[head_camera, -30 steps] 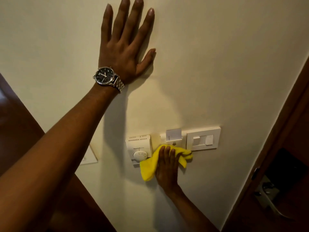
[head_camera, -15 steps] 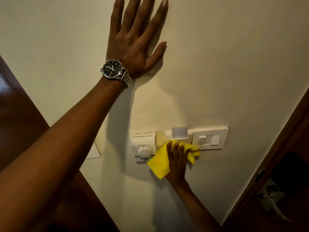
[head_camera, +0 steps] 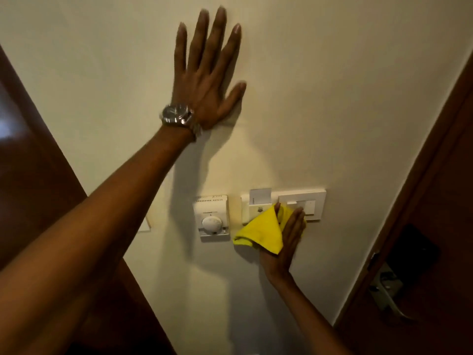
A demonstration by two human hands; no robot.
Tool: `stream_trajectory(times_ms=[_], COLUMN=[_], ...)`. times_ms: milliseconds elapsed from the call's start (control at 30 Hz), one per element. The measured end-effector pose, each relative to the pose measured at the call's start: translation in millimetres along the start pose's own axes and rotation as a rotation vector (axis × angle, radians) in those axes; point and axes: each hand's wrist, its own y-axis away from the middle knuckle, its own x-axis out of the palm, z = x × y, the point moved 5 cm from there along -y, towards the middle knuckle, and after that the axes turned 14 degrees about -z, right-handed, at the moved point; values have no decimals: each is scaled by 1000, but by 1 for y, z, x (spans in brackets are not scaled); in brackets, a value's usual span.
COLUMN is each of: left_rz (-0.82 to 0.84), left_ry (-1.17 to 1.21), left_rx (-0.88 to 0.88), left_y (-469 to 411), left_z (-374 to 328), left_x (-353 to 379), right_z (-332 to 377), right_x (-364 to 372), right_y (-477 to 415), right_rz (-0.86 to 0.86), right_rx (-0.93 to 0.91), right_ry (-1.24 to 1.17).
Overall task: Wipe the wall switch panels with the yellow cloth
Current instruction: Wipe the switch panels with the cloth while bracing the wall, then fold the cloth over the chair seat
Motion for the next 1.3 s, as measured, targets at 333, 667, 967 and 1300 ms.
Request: stream_trajectory(times_ms=[333, 667, 967, 1300], left_rz=[756, 1108, 647, 249], left_ry=[715, 984, 172, -153], left_rx=[-1024, -1616, -2771, -3015], left_y=[378, 506, 734, 926], left_z=[-143, -103, -32, 13], left_x=[-99, -212, -429, -544], right_z=[-18, 60, 129, 187], right_x=[-31, 28, 87, 166], right_y=[-11, 145, 415, 690], right_rz=[128, 1405, 2022, 2380], right_rx=[-247, 279, 793, 453], right_ry=[-125, -541, -261, -96])
